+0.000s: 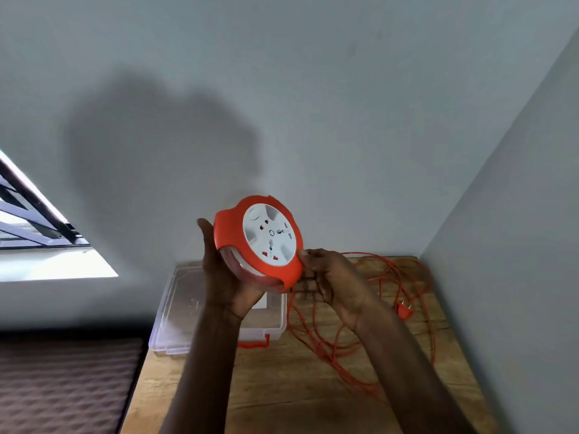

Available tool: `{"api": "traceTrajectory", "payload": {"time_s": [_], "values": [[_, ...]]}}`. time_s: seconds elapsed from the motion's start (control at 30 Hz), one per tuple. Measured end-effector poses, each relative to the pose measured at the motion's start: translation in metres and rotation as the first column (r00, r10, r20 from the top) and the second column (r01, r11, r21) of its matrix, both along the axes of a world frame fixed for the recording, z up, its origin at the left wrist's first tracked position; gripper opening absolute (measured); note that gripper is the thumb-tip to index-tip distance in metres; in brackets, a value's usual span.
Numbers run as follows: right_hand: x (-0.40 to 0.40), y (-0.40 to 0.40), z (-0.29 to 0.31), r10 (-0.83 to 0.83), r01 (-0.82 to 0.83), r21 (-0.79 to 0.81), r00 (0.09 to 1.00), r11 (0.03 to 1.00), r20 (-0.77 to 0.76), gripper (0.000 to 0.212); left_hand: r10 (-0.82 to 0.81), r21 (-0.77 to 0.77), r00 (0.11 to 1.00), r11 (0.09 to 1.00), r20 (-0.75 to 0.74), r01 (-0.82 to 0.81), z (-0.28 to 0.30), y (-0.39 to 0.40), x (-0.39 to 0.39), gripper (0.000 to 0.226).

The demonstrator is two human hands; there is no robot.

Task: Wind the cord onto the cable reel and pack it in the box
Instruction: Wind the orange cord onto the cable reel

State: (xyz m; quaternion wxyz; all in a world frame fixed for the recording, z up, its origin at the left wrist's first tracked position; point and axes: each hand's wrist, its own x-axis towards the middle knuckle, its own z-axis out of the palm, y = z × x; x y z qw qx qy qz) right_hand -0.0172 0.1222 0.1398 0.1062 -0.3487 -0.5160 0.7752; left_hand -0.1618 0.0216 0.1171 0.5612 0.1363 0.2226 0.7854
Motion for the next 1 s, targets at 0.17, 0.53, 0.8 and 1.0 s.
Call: {"api": "traceTrajectory", "payload": {"time_s": [0.17, 0.53, 0.8, 1.0], "values": [[0.013, -0.001, 0.006, -0.002, -0.007, 0.112, 0.997, 0.994, 0.074, 0.024, 0.178, -0.083, 0.982, 0.98, -0.062, -0.183, 0.0, 0.015, 0.014, 0.078], [0.042, 0.007, 0.002, -0.093, -0.201, 0.819, 0.951, 0.538, 0.294, 0.021, 0.037, -0.019, 0.979, 0.999, -0.201, -0.042, 0.006, 0.013, 0.031, 0.082], [0.042, 0.006, 0.0, 0.046, -0.14, 0.968, 0.99, 0.208, 0.133, 0.056, -0.027, -0.181, 0.996, 0.983, -0.086, 0.011, 0.003, 0.005, 0.032, 0.088], [0.037, -0.002, -0.004, 0.037, -0.229, 0.966, 0.973, 0.124, 0.226, 0.057, -0.016, -0.264, 0.985, 0.964, -0.173, -0.031, 0.0, -0.002, 0.032, 0.074]]}}
